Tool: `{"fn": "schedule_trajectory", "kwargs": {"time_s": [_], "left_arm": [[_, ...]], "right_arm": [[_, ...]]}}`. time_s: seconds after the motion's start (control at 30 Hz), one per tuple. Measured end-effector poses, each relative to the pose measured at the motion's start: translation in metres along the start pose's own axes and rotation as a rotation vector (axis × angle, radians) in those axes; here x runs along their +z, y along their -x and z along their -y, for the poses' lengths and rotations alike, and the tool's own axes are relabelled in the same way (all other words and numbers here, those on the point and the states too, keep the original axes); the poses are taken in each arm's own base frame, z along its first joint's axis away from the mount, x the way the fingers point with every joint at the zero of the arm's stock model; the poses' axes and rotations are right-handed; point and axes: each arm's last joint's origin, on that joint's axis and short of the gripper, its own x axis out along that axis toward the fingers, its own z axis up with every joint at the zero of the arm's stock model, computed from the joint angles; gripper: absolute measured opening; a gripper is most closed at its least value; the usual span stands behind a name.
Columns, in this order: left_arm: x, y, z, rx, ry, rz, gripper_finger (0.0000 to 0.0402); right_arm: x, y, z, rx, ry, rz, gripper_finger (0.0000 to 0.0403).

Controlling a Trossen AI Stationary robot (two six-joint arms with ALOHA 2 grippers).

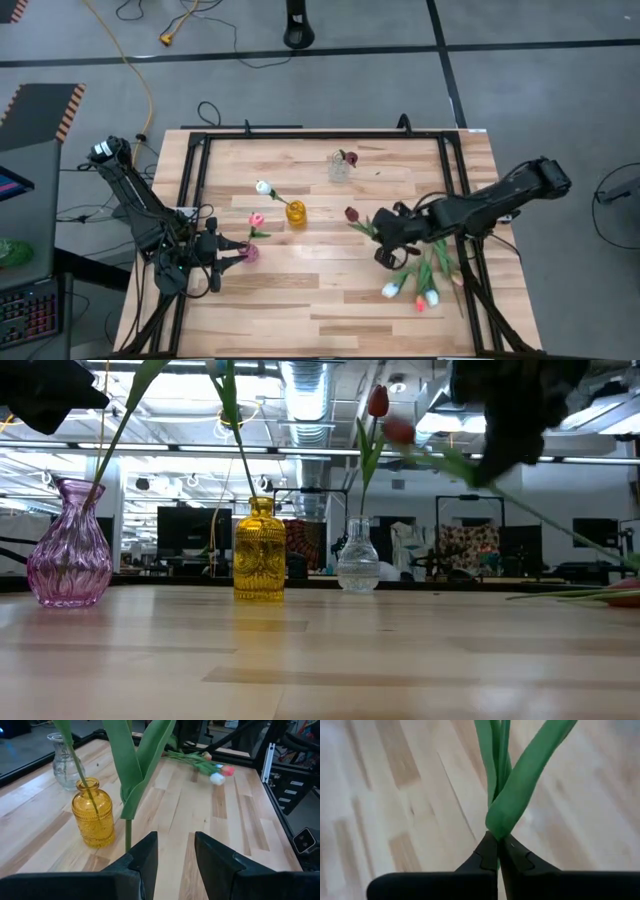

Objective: Sort flowers into vase by color
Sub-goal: Put the red flower into the transparent vase

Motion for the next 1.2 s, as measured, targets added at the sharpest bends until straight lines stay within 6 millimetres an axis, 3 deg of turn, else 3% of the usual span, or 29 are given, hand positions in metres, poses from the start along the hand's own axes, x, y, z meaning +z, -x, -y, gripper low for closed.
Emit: {"fn": "schedule_trajectory", "kwargs": {"time_s": [0.33,0.57,0.97,1.2], "left_arm": [[0.001,0.0,0.001,-0.006,0.011,0.006,0.0116],[0.001,0.0,0.001,-0.008,0.012,0.009,0.0116],[0.002,0.0,0.001,-0.001,0.011,0.015,0.0116],[0.002,0.0,0.001,0.011,-0.001,0.026,0.0116]], "right_arm": [[0.016,0.061,0.013,0.026,0.06,0.361,0.0031],[0.028,0.091,0.029,-0.11,0.09,0.602,0.0032],[0.067,0.107,0.062,-0.345,0.146,0.834,0.0031],[0.091,0.115,0.085,-0.272,0.201,0.978,0.0031]]}}
